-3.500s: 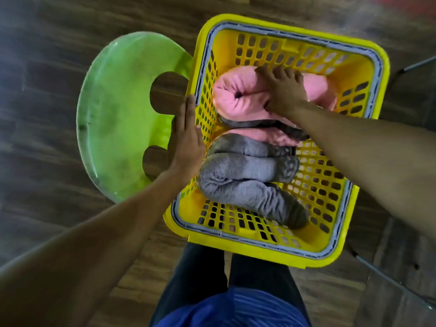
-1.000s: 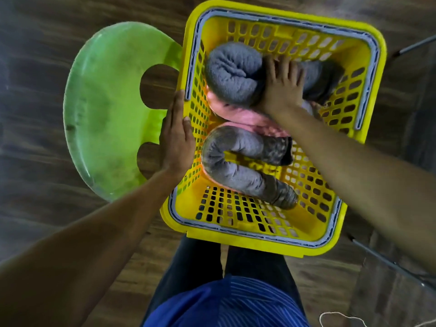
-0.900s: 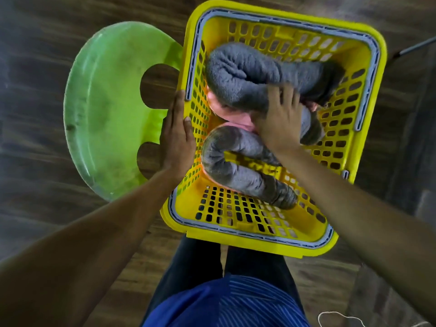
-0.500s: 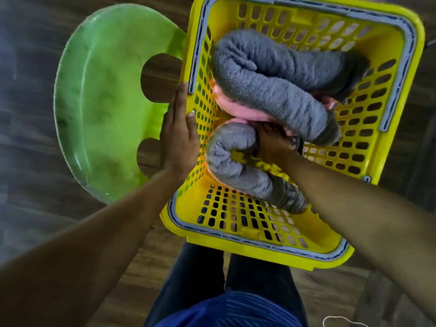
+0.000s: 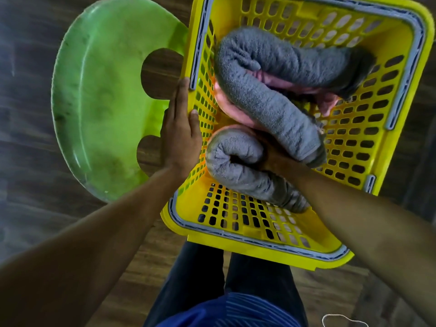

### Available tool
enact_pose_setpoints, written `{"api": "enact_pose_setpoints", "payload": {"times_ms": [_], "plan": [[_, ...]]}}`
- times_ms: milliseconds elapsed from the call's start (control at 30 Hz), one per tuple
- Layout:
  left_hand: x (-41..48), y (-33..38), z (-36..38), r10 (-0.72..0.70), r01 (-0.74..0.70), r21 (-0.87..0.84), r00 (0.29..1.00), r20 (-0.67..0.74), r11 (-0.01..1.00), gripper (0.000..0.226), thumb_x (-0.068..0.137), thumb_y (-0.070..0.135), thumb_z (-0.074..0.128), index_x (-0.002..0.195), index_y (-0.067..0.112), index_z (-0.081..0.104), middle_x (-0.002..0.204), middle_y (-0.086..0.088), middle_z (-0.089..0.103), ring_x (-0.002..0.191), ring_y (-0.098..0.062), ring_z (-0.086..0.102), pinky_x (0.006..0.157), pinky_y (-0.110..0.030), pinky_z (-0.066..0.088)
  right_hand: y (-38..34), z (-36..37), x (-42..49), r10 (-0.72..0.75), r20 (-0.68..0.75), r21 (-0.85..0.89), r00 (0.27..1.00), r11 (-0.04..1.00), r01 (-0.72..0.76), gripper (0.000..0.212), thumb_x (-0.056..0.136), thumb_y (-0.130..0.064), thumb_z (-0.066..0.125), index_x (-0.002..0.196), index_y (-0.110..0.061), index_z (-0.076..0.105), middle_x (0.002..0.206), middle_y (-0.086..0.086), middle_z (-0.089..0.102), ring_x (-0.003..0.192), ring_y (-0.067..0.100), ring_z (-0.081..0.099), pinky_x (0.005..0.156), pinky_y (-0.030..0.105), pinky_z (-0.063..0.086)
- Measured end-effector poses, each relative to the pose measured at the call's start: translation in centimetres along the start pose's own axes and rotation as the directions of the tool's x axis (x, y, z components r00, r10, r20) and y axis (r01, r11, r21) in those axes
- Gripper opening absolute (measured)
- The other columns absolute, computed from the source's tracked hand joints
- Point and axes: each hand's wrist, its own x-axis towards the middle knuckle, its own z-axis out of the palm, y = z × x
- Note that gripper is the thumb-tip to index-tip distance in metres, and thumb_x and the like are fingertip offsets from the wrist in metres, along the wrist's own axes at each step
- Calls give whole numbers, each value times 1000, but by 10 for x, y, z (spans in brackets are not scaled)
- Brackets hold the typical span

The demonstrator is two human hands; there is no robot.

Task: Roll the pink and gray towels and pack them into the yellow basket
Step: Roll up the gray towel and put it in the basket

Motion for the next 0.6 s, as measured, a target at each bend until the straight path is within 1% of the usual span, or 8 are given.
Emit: {"api": "enact_pose_setpoints", "payload": {"times_ms": [67,133,200,267,333,400,500,600], "plan": [[-1,0,-1,-3,3,3,1000,5,1000,54,101,16,38,153,13,23,159,-2,25,144,-16,28,113,-24,28,-3,2,4,32,-56,124,998,992,-25,52,95,-15,60,141,0,41,137,8,49,115,-7,47,107,21,35],[0,1,-1,-5,5,4,1000,5,1000,54,101,16,38,153,13,23,159,-2,25,144,-16,27,112,-22,27,-2,6,10,31,-114,-15,993,999,-33,50,96,-18,57,141,-4,42,140,6,47,126,6,44,112,26,31],[-1,1,-1,-7,7,5,1000,5,1000,55,101,15,39,153,13,22,159,-2,24,144,-16,27,111,-21,27,8,8,6,58,-164,-229,985,969,-95,58,93,-24,62,145,-12,38,143,-1,42,131,12,39,112,19,27],[-1,2,-2,-9,9,12,1000,6,1000,55,101,15,39,153,14,22,159,-1,24,143,-16,27,111,-21,27,17,9,-3,49,-289,-459,956,869,-183,68,87,-20,64,147,-21,33,146,5,40,130,25,44,108,34,37],[0,2,-1,-6,6,12,1000,10,1000,56,100,15,39,153,15,22,159,0,23,143,-15,27,111,-20,26,20,9,-16,2,-374,-488,927,850,-199,66,84,-16,61,144,-26,38,139,8,47,116,35,55,87,45,50],[0,2,0,-1,0,15,1000,10,1000,56,100,14,39,153,15,22,159,0,23,144,-16,27,111,-20,25,19,8,-24,-71,-404,-494,912,856,-152,61,82,-17,60,140,-29,45,132,11,51,108,39,58,77,48,52],[0,2,0,-1,1,19,1000,9,1000,56,99,13,39,153,15,22,159,0,24,144,-16,26,111,-21,25,20,2,-25,-111,-413,-563,904,811,-158,53,81,-20,63,133,-29,54,123,14,54,98,41,59,69,45,50],[1,2,0,-6,5,27,1000,12,1000,56,100,13,39,153,16,22,159,1,24,145,-14,25,110,-19,24,17,-7,-25,-150,-443,-621,884,762,-182,44,80,-23,62,124,-24,62,110,16,55,96,42,56,72,48,47]]}}
